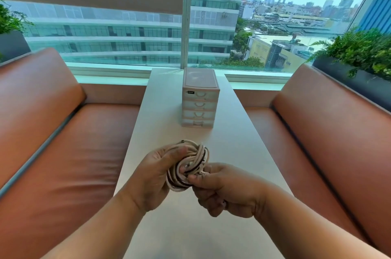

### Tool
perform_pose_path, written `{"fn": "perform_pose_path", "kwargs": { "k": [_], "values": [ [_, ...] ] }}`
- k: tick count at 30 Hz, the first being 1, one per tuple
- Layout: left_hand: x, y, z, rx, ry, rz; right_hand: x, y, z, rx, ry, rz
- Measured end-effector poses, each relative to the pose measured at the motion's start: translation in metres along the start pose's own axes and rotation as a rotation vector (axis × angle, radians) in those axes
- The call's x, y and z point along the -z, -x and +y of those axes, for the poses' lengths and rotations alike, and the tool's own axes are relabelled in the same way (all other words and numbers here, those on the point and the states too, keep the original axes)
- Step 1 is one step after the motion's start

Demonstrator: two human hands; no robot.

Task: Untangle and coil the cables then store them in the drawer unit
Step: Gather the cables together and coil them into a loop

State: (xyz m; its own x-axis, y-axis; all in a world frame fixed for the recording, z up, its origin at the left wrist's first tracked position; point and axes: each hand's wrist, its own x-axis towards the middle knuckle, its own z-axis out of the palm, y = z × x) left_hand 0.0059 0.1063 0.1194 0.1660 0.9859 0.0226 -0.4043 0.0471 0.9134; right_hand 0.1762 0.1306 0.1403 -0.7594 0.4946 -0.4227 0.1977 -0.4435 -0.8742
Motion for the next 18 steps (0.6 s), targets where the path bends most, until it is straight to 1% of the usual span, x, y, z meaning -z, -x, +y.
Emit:
{"fn": "perform_pose_path", "kwargs": {
  "k": [3, 4, 7, 9, 11, 14, 15, 18],
  "values": [
    [0.001, -0.005, -0.004, 0.149, 0.051, 0.181, -0.010, -0.002, 0.002, 0.007, 0.064, 0.008],
    [0.002, -0.007, -0.006, 0.207, 0.079, 0.215, -0.011, -0.002, 0.002, 0.000, 0.073, -0.002],
    [0.005, -0.007, -0.012, 0.284, 0.163, 0.223, -0.013, -0.002, 0.003, -0.049, 0.109, -0.006],
    [0.004, -0.005, -0.014, 0.299, 0.201, 0.212, -0.015, -0.002, 0.004, -0.079, 0.143, 0.032],
    [0.003, -0.003, -0.014, 0.301, 0.117, 0.226, -0.019, -0.004, 0.006, -0.093, 0.206, 0.119],
    [0.003, 0.000, -0.013, 0.264, -0.134, 0.274, -0.025, -0.007, 0.011, -0.105, 0.346, 0.255],
    [0.004, 0.000, -0.012, 0.239, -0.175, 0.260, -0.026, -0.008, 0.012, -0.114, 0.385, 0.286],
    [0.003, 0.000, -0.007, 0.175, -0.228, 0.110, -0.025, -0.012, 0.013, -0.135, 0.469, 0.329]
  ]
}}
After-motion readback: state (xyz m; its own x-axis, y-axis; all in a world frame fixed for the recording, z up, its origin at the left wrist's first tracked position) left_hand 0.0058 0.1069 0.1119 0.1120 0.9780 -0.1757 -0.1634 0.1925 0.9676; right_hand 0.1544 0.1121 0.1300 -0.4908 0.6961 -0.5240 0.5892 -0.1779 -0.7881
